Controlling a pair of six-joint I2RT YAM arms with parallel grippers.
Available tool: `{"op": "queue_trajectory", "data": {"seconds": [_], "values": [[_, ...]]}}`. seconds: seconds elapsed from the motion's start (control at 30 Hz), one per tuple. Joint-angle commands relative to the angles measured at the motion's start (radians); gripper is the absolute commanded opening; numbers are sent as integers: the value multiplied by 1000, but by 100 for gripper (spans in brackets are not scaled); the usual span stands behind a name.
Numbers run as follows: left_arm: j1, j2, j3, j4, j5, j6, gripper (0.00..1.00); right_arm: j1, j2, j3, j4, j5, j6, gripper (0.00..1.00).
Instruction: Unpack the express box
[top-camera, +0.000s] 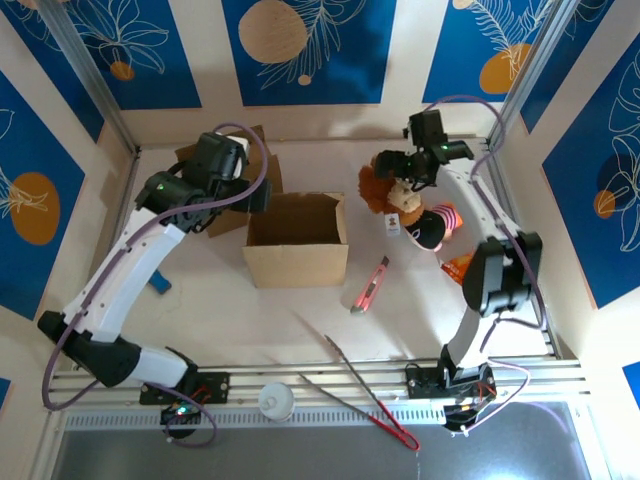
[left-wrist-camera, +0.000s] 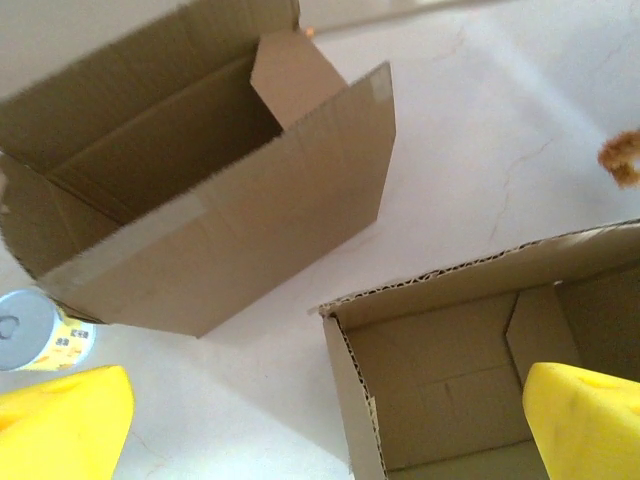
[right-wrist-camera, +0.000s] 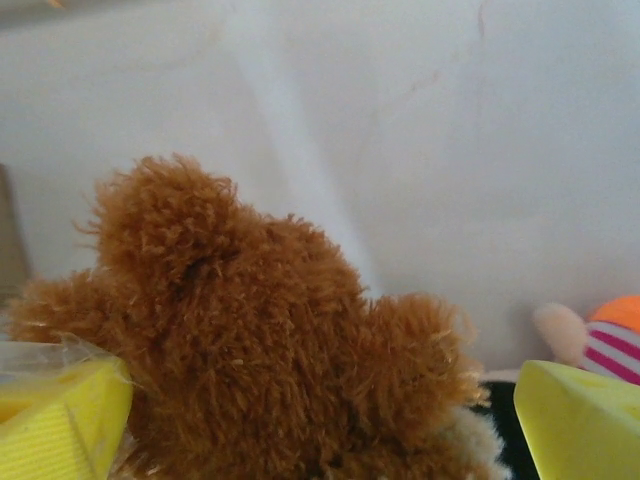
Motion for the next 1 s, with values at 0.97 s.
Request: {"op": "queue_trajectory", "data": {"seconds": [0.97], "values": [[5, 33, -6, 115, 318, 41, 97, -58, -191, -107, 273, -337, 151, 93]]}}
